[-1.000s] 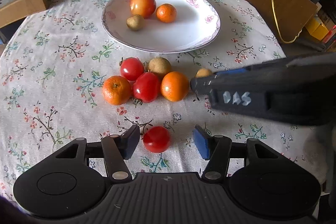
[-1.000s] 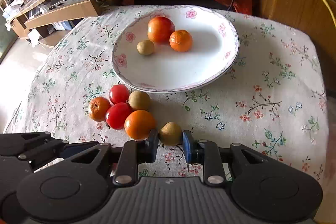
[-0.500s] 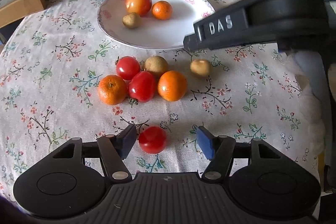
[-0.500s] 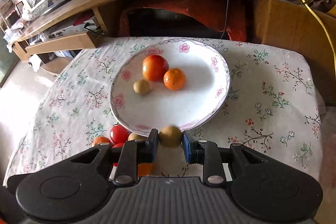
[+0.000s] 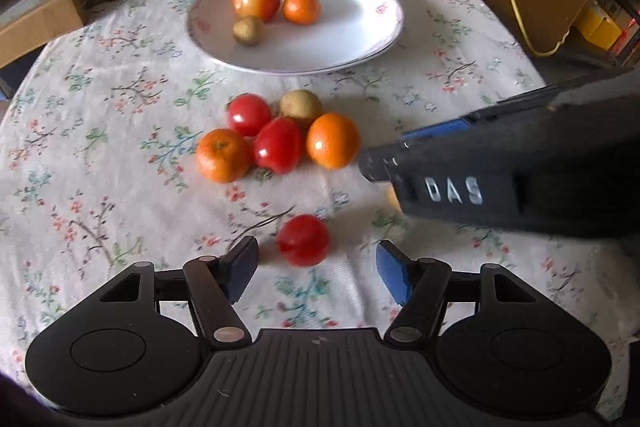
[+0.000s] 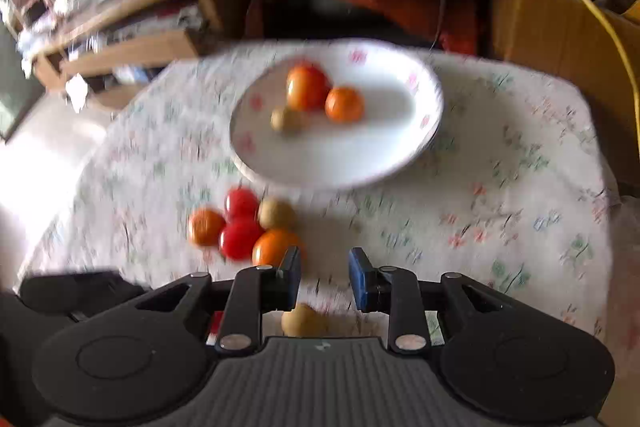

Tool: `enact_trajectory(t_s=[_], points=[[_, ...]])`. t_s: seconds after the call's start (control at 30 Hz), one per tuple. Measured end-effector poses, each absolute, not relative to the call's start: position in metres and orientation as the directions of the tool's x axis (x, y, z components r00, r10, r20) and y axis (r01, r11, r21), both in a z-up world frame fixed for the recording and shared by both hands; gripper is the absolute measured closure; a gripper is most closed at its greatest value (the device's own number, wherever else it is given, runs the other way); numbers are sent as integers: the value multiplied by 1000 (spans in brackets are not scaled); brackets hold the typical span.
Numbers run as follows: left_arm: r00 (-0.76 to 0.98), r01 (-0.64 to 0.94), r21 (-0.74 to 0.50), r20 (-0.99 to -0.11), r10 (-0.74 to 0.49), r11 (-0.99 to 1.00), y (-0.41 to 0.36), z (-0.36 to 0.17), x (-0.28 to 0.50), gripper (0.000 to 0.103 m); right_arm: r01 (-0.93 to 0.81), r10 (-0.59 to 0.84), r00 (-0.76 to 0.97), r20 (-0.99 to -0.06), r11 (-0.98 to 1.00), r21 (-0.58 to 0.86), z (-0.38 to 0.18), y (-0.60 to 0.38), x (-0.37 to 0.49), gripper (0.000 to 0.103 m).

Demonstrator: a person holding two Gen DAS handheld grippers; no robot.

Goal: Organize fruits
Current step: 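Lower the brown fruit into the bowl and open right gripper while left hovers over a red tomato, then grasp an orange with right gripper while left closes on the red tomato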

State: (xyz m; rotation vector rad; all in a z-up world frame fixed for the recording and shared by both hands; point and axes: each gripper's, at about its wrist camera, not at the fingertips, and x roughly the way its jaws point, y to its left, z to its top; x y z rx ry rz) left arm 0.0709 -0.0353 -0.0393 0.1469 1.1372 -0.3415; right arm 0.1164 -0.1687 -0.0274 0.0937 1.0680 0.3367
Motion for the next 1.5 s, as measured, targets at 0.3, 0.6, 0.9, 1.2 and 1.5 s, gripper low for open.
enact_trajectory(t_s=[0.3,0.6,0.9,1.2,1.5], points=[[381,351,-52,-904,-193,935,-33,-38,71,28,-259,307,405,-861,942,214,-37,-166,99,75],[374,343,-72,-904,-207,936,-35,-38,74,29,-297,333,448,-830,931,214,-23,-160,104,77],[372,336,-84,-903,-214,938,-37,-38,80,28,-195,278,570,-773,960,202,-4,-169,151,77],[369,339,-93,-902,-223,936,-39,-38,81,28,-163,286,593,-753,958,235,-11,-174,167,76],[373,334,-87,-902,-217,939,-39,-37,78,28,-179,297,588,-752,955,237,-5,-175,152,72]])
